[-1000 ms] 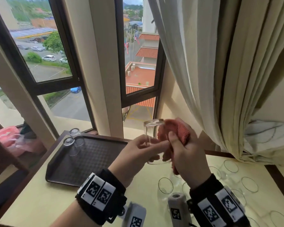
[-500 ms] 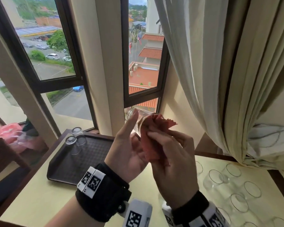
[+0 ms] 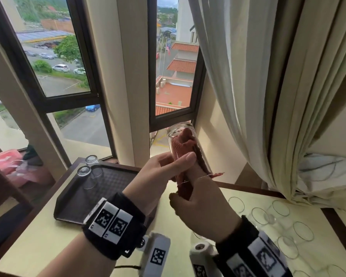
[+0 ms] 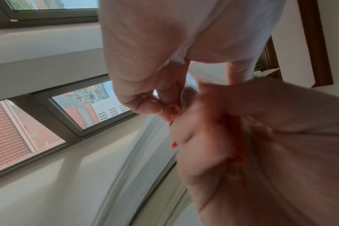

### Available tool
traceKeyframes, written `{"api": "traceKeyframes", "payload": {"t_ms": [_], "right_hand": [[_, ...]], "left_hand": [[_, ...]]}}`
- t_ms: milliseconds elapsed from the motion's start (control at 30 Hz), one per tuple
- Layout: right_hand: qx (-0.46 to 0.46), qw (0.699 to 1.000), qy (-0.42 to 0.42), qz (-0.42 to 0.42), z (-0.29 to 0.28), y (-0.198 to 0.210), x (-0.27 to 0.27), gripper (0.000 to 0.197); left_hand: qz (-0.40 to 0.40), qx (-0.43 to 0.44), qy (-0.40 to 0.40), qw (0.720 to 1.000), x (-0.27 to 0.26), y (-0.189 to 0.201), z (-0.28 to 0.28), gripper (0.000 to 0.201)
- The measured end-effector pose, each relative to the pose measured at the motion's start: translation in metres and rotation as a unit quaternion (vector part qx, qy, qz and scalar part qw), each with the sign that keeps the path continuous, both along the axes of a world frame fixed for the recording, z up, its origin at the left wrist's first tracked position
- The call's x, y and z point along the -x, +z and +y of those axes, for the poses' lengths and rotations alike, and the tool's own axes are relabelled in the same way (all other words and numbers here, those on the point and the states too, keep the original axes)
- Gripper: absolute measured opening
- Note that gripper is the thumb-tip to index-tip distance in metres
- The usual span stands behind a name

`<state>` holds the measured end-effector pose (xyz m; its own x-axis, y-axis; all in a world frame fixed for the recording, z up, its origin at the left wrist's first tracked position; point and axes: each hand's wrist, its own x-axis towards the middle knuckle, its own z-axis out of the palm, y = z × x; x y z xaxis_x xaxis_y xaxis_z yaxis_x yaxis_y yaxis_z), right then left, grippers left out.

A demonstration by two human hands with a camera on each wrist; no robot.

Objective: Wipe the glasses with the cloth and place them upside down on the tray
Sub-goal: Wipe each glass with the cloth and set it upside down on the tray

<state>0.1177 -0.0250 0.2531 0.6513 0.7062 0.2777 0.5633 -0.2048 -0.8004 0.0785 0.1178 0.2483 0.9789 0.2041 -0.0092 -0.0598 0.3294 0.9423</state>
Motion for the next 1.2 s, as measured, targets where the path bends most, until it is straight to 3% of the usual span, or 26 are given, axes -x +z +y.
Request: {"api": "traceKeyframes", "payload": {"t_ms": [67, 167, 233, 267, 300, 333, 367, 400, 433, 467, 500, 567, 633, 700, 733, 800, 833, 867, 900, 933, 967, 1000, 1033, 1100, 1133, 1200], "right_hand": [[-0.084, 0.978, 0.078, 0.176, 0.000, 0.004, -0.003, 0.061], [-0.245, 0.864, 0.158, 0.411, 0.000, 0.004, 0.000, 0.058], [-0.302, 0.798, 0.167, 0.495, 0.001, 0.003, 0.003, 0.054], [-0.306, 0.800, 0.163, 0.490, 0.000, 0.003, 0.003, 0.052], [-0.287, 0.833, 0.152, 0.448, 0.000, 0.005, 0.003, 0.050], [-0.235, 0.895, 0.123, 0.358, -0.002, 0.005, 0.001, 0.048], [-0.156, 0.964, 0.072, 0.205, -0.004, 0.003, -0.002, 0.043], [-0.067, 0.998, 0.013, 0.013, -0.006, 0.002, -0.006, 0.038], [0.010, 0.989, -0.019, -0.148, -0.007, 0.000, -0.009, 0.038], [0.074, 0.967, -0.032, -0.240, -0.007, -0.001, -0.009, 0.042], [0.106, 0.955, -0.038, -0.275, -0.006, 0.000, -0.008, 0.050], [0.081, 0.956, -0.046, -0.277, -0.001, -0.001, -0.004, 0.058], [0.033, 0.981, -0.027, -0.187, 0.004, 0.001, 0.000, 0.057], [-0.035, 0.995, 0.063, 0.062, 0.008, 0.007, 0.004, 0.063], [-0.109, 0.965, 0.117, 0.208, 0.008, 0.008, 0.005, 0.066], [-0.242, 0.845, 0.166, 0.447, 0.007, 0.005, 0.010, 0.061], [-0.272, 0.798, 0.167, 0.511, 0.007, 0.002, 0.013, 0.057], [-0.283, 0.779, 0.160, 0.536, 0.006, -0.001, 0.014, 0.052], [-0.277, 0.791, 0.146, 0.525, 0.005, -0.004, 0.015, 0.047], [-0.248, 0.834, 0.121, 0.478, 0.004, -0.007, 0.013, 0.042], [-0.195, 0.895, 0.088, 0.391, 0.003, -0.010, 0.010, 0.040], [-0.122, 0.958, 0.043, 0.258, 0.000, -0.011, 0.008, 0.036], [-0.044, 0.995, -0.002, 0.094, -0.002, -0.014, 0.005, 0.030], [0.047, 0.985, -0.033, -0.162, -0.004, -0.017, 0.003, 0.038], [0.061, 0.974, -0.034, -0.214, -0.004, -0.017, 0.004, 0.051], [0.048, 0.973, -0.036, -0.224, 0.003, -0.020, 0.006, 0.074]], "left_hand": [[0.012, -0.003, -0.015, 1.000, 0.000, 0.001, 0.003, 0.037], [0.007, 0.031, -0.017, 0.999, 0.001, 0.004, 0.004, 0.037], [0.000, 0.030, 0.005, 1.000, 0.002, 0.004, 0.003, 0.049], [-0.005, 0.032, 0.016, 0.999, 0.002, 0.004, 0.002, 0.055], [-0.012, 0.039, 0.022, 0.999, 0.002, 0.003, 0.001, 0.058], [-0.017, 0.052, 0.026, 0.998, 0.002, 0.002, 0.001, 0.059], [-0.019, 0.066, 0.030, 0.997, 0.002, 0.001, 0.001, 0.062], [-0.020, 0.075, 0.034, 0.996, 0.002, 0.000, 0.002, 0.066], [-0.021, 0.074, 0.036, 0.996, 0.002, -0.002, 0.002, 0.073], [-0.020, 0.063, 0.035, 0.997, 0.003, -0.003, 0.001, 0.083], [-0.019, 0.050, 0.033, 0.998, 0.005, -0.002, 0.000, 0.091], [-0.026, 0.039, 0.041, 0.998, 0.007, -0.004, -0.002, 0.099], [-0.035, 0.038, 0.061, 0.997, 0.009, -0.008, -0.001, 0.091], [-0.034, 0.030, 0.073, 0.996, 0.011, -0.009, 0.001, 0.071], [-0.033, 0.035, 0.073, 0.996, 0.012, -0.011, 0.002, 0.065], [-0.035, 0.054, 0.074, 0.995, 0.015, -0.012, 0.002, 0.066], [-0.039, 0.053, 0.083, 0.994, 0.015, -0.013, 0.002, 0.068], [-0.042, 0.044, 0.095, 0.994, 0.014, -0.015, 0.002, 0.069], [-0.044, 0.032, 0.109, 0.993, 0.013, -0.016, 0.002, 0.068], [-0.046, 0.024, 0.121, 0.991, 0.012, -0.016, 0.003, 0.063], [-0.048, 0.024, 0.129, 0.990, 0.011, -0.017, 0.005, 0.057], [-0.048, 0.023, 0.126, 0.991, 0.011, -0.018, 0.007, 0.055], [-0.045, 0.019, 0.122, 0.991, 0.012, -0.018, 0.008, 0.055], [-0.047, 0.008, 0.105, 0.993, 0.014, -0.017, 0.008, 0.045], [-0.047, 0.003, 0.099, 0.994, 0.015, -0.017, 0.006, 0.041], [-0.039, -0.005, 0.092, 0.995, 0.017, -0.019, 0.000, 0.050]]}}
